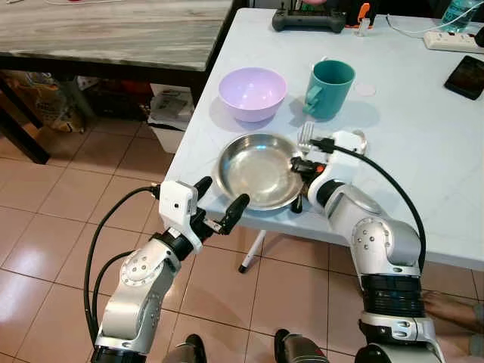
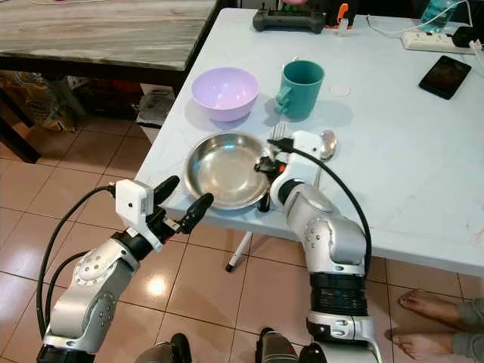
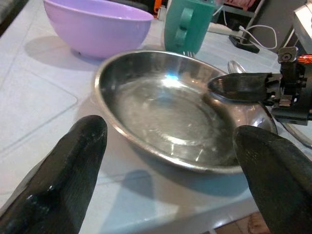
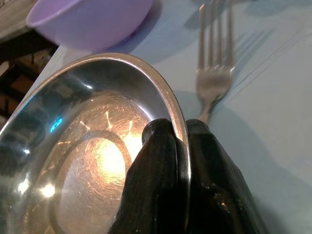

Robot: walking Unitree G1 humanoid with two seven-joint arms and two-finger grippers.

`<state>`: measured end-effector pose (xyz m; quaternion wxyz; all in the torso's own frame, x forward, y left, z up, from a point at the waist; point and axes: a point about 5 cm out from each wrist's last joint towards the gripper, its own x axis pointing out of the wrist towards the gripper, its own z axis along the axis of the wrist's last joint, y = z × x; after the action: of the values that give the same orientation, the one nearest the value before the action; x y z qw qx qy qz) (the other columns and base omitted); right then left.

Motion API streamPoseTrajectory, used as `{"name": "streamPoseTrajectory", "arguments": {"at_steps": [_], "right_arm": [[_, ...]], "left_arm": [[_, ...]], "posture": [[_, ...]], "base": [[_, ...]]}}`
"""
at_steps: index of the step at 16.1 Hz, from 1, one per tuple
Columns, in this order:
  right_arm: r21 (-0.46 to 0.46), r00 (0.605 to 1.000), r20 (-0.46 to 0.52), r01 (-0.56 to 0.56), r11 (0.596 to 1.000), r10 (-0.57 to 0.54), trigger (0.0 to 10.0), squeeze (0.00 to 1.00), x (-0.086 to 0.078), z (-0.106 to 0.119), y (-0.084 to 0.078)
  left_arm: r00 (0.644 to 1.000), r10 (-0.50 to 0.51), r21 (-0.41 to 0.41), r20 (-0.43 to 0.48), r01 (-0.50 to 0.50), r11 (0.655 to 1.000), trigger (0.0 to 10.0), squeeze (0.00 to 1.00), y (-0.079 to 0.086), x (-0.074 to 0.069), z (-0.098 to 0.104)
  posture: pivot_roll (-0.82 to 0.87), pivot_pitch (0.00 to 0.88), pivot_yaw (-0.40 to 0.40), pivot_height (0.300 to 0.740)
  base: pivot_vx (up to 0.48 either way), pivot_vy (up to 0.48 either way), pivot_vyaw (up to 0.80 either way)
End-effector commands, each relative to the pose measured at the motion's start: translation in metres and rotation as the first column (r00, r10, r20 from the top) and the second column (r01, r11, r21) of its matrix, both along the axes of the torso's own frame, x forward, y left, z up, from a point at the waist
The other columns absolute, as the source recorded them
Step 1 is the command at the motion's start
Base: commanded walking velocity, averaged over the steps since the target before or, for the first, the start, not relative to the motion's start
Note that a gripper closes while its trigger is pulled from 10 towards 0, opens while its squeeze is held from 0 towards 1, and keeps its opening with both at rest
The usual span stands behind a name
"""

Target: Setting the table

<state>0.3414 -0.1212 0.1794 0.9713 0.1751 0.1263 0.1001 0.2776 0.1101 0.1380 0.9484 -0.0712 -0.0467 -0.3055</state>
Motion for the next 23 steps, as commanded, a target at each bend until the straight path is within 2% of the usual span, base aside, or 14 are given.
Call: {"name": "streamPoseTrajectory", "arguments": {"at_steps": [1, 3, 4, 5, 6, 10, 13, 15, 23], "right_arm": [[-0.010, 0.998, -0.021, 0.054, 0.998, -0.055, 0.0, 0.00, 0.000, -0.005, -0.007], [0.018, 0.991, 0.073, 0.112, 0.994, -0.113, 0.0, 0.00, 0.000, 0.009, -0.015], [0.021, 0.987, 0.110, 0.115, 0.993, -0.117, 1.8, 0.00, -0.003, 0.014, -0.017], [0.018, 0.983, 0.139, 0.122, 0.992, -0.123, 8.4, 0.00, -0.006, 0.016, -0.018], [0.034, 0.980, 0.152, 0.126, 0.991, -0.130, 10.0, 0.00, -0.009, 0.015, -0.018], [0.031, 0.968, 0.214, 0.127, 0.991, -0.131, 10.0, 0.00, -0.017, 0.017, -0.014], [0.080, 0.939, 0.312, 0.127, 0.989, -0.145, 10.0, 0.00, -0.021, 0.032, -0.013], [0.073, 0.929, 0.345, 0.116, 0.991, -0.134, 10.0, 0.00, -0.022, 0.038, -0.011], [0.065, 0.922, 0.366, 0.113, 0.991, -0.129, 10.0, 0.00, -0.023, 0.037, -0.010]], "left_arm": [[0.999, 0.045, 0.013, 0.011, -0.045, 0.999, 10.0, 0.00, 0.006, 0.003, 0.001], [0.990, 0.139, 0.026, 0.018, -0.139, 0.990, 10.0, 0.00, 0.014, 0.011, 0.002], [0.986, 0.164, 0.021, 0.011, -0.164, 0.986, 10.0, 0.00, 0.016, 0.014, 0.002], [0.985, 0.175, 0.017, 0.003, -0.175, 0.984, 10.0, 0.00, 0.018, 0.016, 0.001], [0.984, 0.180, 0.014, 0.001, -0.180, 0.984, 10.0, 0.00, 0.018, 0.017, 0.001], [0.985, 0.170, -0.002, 0.012, -0.170, 0.985, 10.0, 0.00, 0.015, 0.020, 0.002], [0.986, 0.169, -0.016, 0.009, -0.169, 0.986, 10.0, 0.00, 0.013, 0.023, 0.002], [0.986, 0.169, -0.018, 0.010, -0.169, 0.985, 10.0, 0.00, 0.012, 0.023, 0.001], [0.985, 0.173, -0.013, 0.011, -0.173, 0.985, 10.0, 0.00, 0.011, 0.023, -0.002]], "posture": [[-0.22, 0.226, 0.039, 0.740], [-0.22, 0.219, 0.037, 0.740], [-0.22, 0.213, 0.035, 0.740], [-0.22, 0.209, 0.036, 0.740], [-0.23, 0.205, 0.038, 0.740], [-0.23, 0.192, 0.042, 0.740], [-0.24, 0.186, 0.044, 0.740], [-0.24, 0.184, 0.044, 0.740], [-0.24, 0.179, 0.044, 0.740]], "base": [[0.000, 0.000, 0.00], [0.000, 0.000, 0.00], [0.000, 0.000, 0.00], [0.000, 0.000, 0.00], [0.000, 0.000, 0.00], [0.000, 0.000, 0.00], [0.000, 0.296, -0.78], [0.000, 0.345, -0.40], [0.000, 0.350, -0.06]]}}
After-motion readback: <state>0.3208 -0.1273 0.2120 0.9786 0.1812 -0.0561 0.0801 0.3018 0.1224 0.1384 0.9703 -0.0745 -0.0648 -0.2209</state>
